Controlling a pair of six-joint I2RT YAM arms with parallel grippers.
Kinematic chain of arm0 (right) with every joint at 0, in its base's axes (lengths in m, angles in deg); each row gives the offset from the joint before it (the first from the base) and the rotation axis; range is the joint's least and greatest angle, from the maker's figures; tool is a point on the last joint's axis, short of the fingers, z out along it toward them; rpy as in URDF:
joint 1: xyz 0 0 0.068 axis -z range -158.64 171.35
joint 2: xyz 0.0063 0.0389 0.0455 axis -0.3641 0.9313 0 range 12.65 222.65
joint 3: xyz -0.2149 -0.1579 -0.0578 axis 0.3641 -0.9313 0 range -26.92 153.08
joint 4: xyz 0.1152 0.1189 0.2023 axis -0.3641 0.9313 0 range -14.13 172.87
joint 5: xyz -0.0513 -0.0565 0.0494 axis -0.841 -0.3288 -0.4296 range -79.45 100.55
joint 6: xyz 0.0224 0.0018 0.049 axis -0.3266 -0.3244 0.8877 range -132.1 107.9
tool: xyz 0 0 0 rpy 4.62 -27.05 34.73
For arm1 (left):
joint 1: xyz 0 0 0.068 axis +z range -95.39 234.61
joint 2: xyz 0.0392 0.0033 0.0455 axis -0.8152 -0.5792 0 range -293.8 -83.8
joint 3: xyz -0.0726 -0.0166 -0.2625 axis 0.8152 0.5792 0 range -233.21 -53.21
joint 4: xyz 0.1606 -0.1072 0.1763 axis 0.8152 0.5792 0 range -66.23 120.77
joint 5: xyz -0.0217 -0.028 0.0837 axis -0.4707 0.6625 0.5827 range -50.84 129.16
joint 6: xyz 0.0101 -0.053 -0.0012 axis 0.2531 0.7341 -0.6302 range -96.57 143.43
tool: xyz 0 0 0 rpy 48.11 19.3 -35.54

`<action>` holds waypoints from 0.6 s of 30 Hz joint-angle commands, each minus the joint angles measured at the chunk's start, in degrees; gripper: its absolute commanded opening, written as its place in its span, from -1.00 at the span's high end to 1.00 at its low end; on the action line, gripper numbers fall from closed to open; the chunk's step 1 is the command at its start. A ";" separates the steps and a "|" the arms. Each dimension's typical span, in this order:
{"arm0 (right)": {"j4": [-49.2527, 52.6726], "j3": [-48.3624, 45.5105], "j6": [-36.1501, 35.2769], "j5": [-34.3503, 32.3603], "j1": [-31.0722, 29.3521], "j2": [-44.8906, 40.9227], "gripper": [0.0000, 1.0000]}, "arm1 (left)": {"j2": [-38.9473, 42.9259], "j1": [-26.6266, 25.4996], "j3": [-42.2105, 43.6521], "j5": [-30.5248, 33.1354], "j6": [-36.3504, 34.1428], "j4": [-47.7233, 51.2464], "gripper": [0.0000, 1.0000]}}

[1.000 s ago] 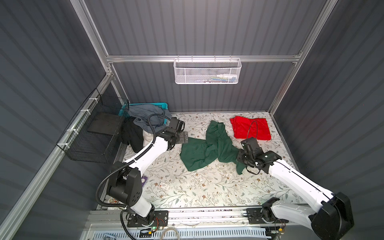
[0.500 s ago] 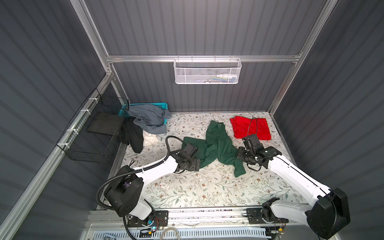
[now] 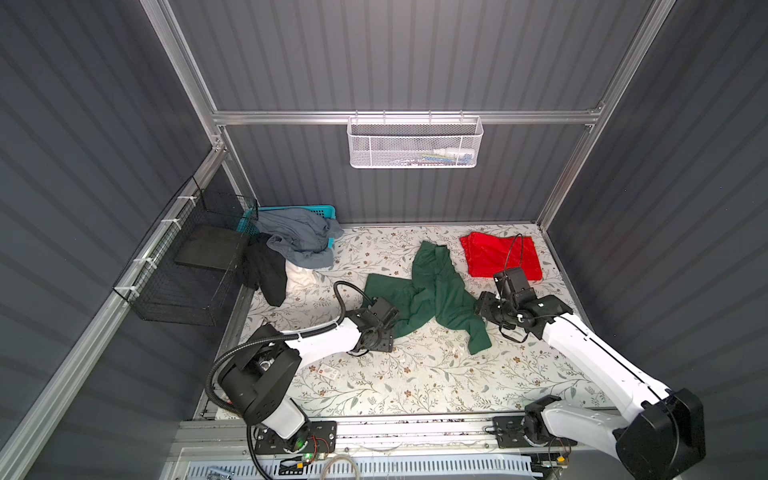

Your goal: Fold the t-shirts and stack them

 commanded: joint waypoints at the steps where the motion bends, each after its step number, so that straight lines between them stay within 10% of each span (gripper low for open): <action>1: 0.16 -1.40 -0.53 0.60 0.60 -1.32 -0.25 | -2.98 -0.06 -2.51 -1.13 0.00 -2.07 -0.41; 9: -0.97 -3.57 -1.10 1.05 1.81 -4.30 -0.26 | -8.35 -0.06 -6.60 0.46 -1.68 -1.38 0.09; 14: -0.01 -3.39 -1.82 0.69 1.97 -3.88 -0.26 | -8.68 0.03 -9.70 3.20 -3.10 1.92 1.00; 18: -0.07 -2.97 -2.31 0.65 2.03 -3.61 -0.26 | -5.71 0.13 -12.62 6.01 -4.29 6.38 1.00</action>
